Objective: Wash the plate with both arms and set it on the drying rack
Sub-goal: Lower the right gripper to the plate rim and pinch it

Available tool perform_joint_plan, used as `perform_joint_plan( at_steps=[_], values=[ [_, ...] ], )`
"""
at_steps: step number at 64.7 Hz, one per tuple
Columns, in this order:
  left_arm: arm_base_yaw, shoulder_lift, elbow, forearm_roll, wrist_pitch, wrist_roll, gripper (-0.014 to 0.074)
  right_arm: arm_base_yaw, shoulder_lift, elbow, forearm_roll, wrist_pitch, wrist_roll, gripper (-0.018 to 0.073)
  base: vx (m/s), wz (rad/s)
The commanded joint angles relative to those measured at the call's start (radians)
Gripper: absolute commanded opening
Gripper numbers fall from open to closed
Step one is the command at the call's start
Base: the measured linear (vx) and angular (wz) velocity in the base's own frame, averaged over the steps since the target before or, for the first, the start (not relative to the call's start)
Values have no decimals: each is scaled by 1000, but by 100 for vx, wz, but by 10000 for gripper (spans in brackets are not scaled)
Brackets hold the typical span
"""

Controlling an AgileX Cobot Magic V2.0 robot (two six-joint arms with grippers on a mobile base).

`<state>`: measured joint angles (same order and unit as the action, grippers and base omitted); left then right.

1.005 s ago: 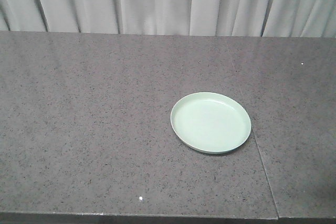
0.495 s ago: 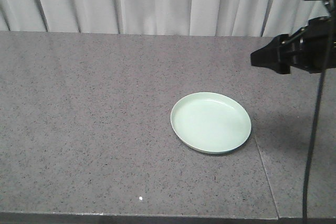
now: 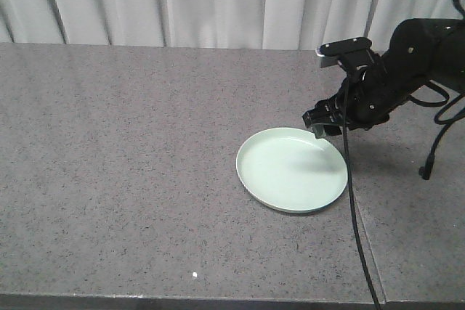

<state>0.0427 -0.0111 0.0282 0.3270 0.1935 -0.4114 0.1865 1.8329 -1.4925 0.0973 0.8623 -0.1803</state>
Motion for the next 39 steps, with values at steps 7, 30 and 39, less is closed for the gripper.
perform_joint_plan(
  at_steps=[7,30,39],
  values=[
    [1,-15,-27,4,-69,0,-6,-1,14,-39,-41,-3,38,466,0,0],
    [1,-15,-27,4,-69,0,-6,-1,77,-39,-40,23,41,458,0,0],
    [1,-15,-27,4,-69,0,-6,-1,78,-39,-41,24,41,358,0,0]
  ],
)
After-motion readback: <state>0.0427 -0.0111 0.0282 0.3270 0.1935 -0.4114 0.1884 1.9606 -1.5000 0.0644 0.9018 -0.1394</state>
